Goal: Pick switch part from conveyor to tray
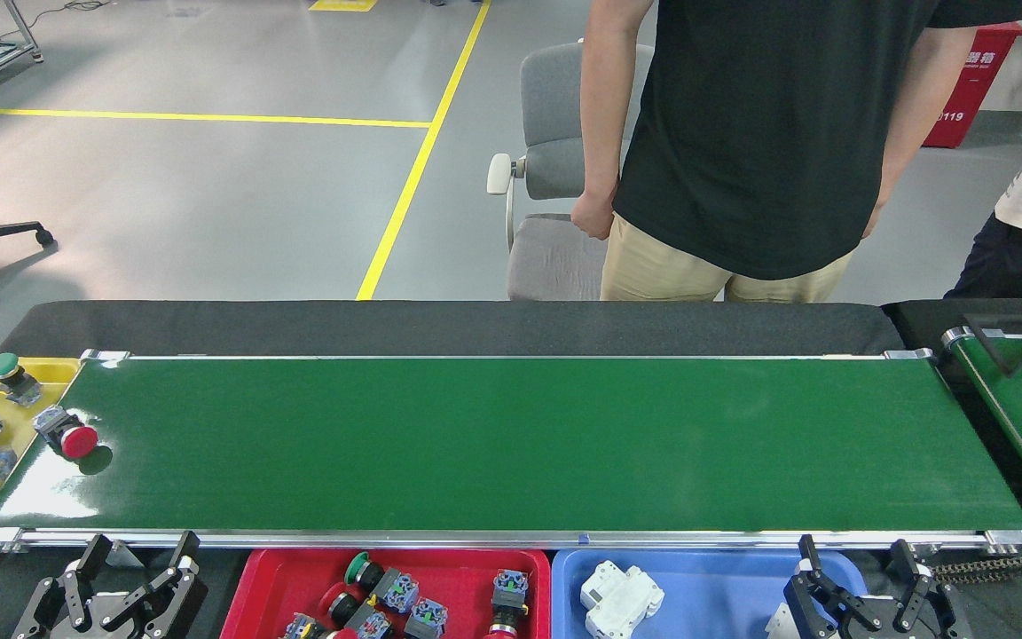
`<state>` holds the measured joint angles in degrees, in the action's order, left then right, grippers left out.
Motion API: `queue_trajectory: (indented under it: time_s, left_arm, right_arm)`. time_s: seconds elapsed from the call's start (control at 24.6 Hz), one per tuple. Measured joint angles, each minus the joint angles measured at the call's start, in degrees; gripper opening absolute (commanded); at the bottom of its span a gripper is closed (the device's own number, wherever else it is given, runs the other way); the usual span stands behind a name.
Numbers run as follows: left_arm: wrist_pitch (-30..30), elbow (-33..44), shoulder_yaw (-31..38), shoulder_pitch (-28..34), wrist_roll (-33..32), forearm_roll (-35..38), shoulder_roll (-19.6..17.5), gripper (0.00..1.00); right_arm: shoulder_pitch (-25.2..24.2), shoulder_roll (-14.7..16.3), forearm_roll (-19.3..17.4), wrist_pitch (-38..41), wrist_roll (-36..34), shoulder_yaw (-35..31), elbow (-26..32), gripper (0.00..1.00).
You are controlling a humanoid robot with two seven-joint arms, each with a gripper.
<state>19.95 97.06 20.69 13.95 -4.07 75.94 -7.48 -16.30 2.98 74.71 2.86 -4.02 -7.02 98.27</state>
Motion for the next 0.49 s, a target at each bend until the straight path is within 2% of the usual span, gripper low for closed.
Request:
queue_trajectory:
  time_s: [0.24, 0.49]
  left_arm:
    - [2.84, 0.14, 0.26, 2.59, 1.27, 0.20, -0.56, 1.00]
    - [3.17, -0.04, 1.10, 3.18, 1.98, 0.29, -1.96, 1.00]
  right_arm:
    - [-0.80, -0.26, -0.23, 0.49, -0.05, 0.01, 0.01, 1.00]
    - [-0.81, -2.94, -0.23, 0.67, -0.30, 0.02, 1.24, 1.00]
